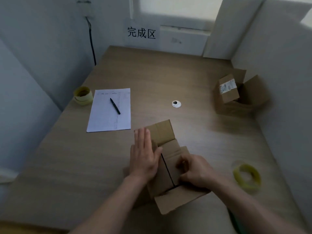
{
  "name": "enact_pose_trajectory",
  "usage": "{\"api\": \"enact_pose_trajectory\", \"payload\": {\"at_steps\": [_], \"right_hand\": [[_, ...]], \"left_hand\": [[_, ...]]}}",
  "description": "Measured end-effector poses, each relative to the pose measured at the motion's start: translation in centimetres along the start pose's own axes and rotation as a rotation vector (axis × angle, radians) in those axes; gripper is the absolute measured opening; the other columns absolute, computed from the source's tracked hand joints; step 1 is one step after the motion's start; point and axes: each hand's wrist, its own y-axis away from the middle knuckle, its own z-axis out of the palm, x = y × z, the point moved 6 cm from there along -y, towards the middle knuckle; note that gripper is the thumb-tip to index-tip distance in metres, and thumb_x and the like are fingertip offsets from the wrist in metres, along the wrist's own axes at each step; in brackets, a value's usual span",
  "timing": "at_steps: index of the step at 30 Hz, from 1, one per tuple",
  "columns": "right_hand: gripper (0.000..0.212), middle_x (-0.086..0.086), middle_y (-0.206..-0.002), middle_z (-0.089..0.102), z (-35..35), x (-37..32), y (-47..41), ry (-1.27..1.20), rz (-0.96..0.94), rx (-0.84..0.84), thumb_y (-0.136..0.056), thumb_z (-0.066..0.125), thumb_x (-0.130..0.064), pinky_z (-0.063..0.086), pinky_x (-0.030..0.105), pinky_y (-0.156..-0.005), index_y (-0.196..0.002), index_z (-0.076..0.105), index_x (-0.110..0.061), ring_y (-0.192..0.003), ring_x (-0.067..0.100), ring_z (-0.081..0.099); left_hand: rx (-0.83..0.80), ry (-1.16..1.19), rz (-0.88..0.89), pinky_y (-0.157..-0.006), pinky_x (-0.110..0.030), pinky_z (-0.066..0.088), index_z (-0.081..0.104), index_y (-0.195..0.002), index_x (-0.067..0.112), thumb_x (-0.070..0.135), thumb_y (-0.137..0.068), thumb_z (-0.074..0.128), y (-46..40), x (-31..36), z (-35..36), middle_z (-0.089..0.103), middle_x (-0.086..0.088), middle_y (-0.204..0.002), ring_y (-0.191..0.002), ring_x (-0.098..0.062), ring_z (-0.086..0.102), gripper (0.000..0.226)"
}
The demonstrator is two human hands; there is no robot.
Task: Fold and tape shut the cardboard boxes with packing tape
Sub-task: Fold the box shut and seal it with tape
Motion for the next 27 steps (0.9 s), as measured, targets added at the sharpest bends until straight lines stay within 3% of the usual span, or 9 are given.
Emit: {"api": "enact_pose_trajectory", "payload": {"at_steps": [3, 6, 9, 13, 16, 19, 22, 25, 27], "right_hand": [[0.05, -0.02, -0.099, 0.059, 0.1, 0.6, 0.0, -0.059, -0.013, 0.025, -0.07, 0.083, -0.021, 0.048, 0.013, -0.067, -0.111, 0.061, -0.042, -0.087, -0.002, 0.057], [0.048, -0.018, -0.106, 0.058, -0.3, 1.3, 0.4, -0.235, 0.005, -0.032, -0.075, 0.076, -0.016, 0.048, 0.013, -0.067, -0.116, 0.062, -0.039, -0.093, 0.001, 0.057], [0.06, 0.0, -0.116, 0.06, -1.2, 2.3, 1.6, -0.549, -0.034, -0.201, -0.062, 0.064, -0.018, 0.052, 0.021, -0.075, -0.121, 0.063, -0.025, -0.104, 0.012, 0.06], [0.069, -0.007, -0.131, 0.06, -1.9, 3.4, 3.3, -0.834, -0.088, -0.4, -0.056, 0.062, -0.015, 0.051, 0.032, -0.093, -0.125, 0.065, -0.023, -0.122, 0.007, 0.055], [0.072, -0.017, -0.138, 0.055, -1.3, 3.3, 3.7, -0.815, -0.121, -0.472, -0.057, 0.073, -0.021, 0.047, 0.035, -0.102, -0.128, 0.063, -0.028, -0.127, 0.002, 0.051], [0.042, -0.016, -0.127, 0.059, -0.4, 3.3, 2.2, -0.575, -0.08, -0.201, -0.073, 0.08, -0.014, 0.054, 0.036, -0.095, -0.109, 0.07, -0.032, -0.114, 0.001, 0.057], [0.022, -0.007, -0.101, 0.065, -0.3, 3.2, 1.3, -0.534, 0.006, 0.119, -0.081, 0.079, -0.019, 0.059, 0.029, -0.073, -0.095, 0.066, -0.03, -0.086, 0.01, 0.064], [0.044, -0.01, -0.11, 0.056, 0.2, 3.5, 0.6, -0.456, 0.069, 0.194, -0.078, 0.081, -0.028, 0.052, 0.023, -0.067, -0.112, 0.054, -0.032, -0.089, 0.011, 0.058], [0.073, -0.012, -0.122, 0.048, 0.8, 3.6, 0.3, -0.515, 0.08, 0.178, -0.078, 0.081, -0.026, 0.053, 0.028, -0.076, -0.136, 0.038, -0.039, -0.1, 0.011, 0.054]], "left_hand": [[-0.084, -0.089, -0.037, -0.123, -0.039, 0.003, -0.014, -0.152, 0.019, 0.04, -0.099, 0.045, 1.2, -0.6, 2.1, -0.038, 0.005, -0.154, -0.143, -0.014, -0.032, 0.082], [0.023, 0.037, -0.076, -0.12, -0.036, 0.014, -0.01, -0.154, 0.026, 0.026, -0.086, 0.07, 1.4, -0.8, 1.5, -0.031, 0.009, -0.157, -0.148, -0.014, -0.019, 0.105], [0.104, 0.199, -0.196, -0.117, -0.032, 0.013, -0.018, -0.149, 0.037, 0.022, -0.076, 0.081, 1.6, -1.5, 0.9, -0.025, 0.015, -0.158, -0.147, -0.008, -0.012, 0.124], [0.095, 0.461, -0.413, -0.112, -0.026, 0.017, -0.015, -0.149, 0.045, 0.018, -0.07, 0.086, 1.8, -2.8, 1.8, 0.013, 0.006, -0.16, -0.138, -0.002, 0.013, 0.131], [0.112, 0.507, -0.466, -0.109, -0.029, 0.028, 0.013, -0.151, 0.037, 0.021, -0.072, 0.085, 1.7, -3.6, 2.0, 0.037, 0.002, -0.151, -0.133, -0.006, 0.03, 0.108], [0.099, 0.529, -0.491, -0.105, -0.039, 0.042, 0.044, -0.135, 0.022, 0.025, -0.079, 0.08, 1.5, -4.2, 2.1, 0.058, -0.001, -0.131, -0.124, -0.02, 0.052, 0.067], [0.078, 0.729, -0.412, -0.091, -0.04, 0.048, 0.063, -0.109, 0.018, 0.044, -0.084, 0.07, 1.6, -3.1, 1.4, 0.066, -0.003, -0.105, -0.104, -0.021, 0.061, 0.037], [-0.016, 0.933, -0.426, -0.083, -0.038, 0.051, 0.067, -0.109, 0.012, 0.068, -0.086, 0.044, 1.7, -2.9, 0.9, 0.066, -0.01, -0.111, -0.104, -0.025, 0.06, 0.064], [-0.101, 0.937, -0.481, -0.087, -0.04, 0.05, 0.071, -0.102, 0.015, 0.055, -0.087, 0.047, 1.8, -3.3, 1.2, 0.065, -0.006, -0.116, -0.111, -0.024, 0.058, 0.049]]}}
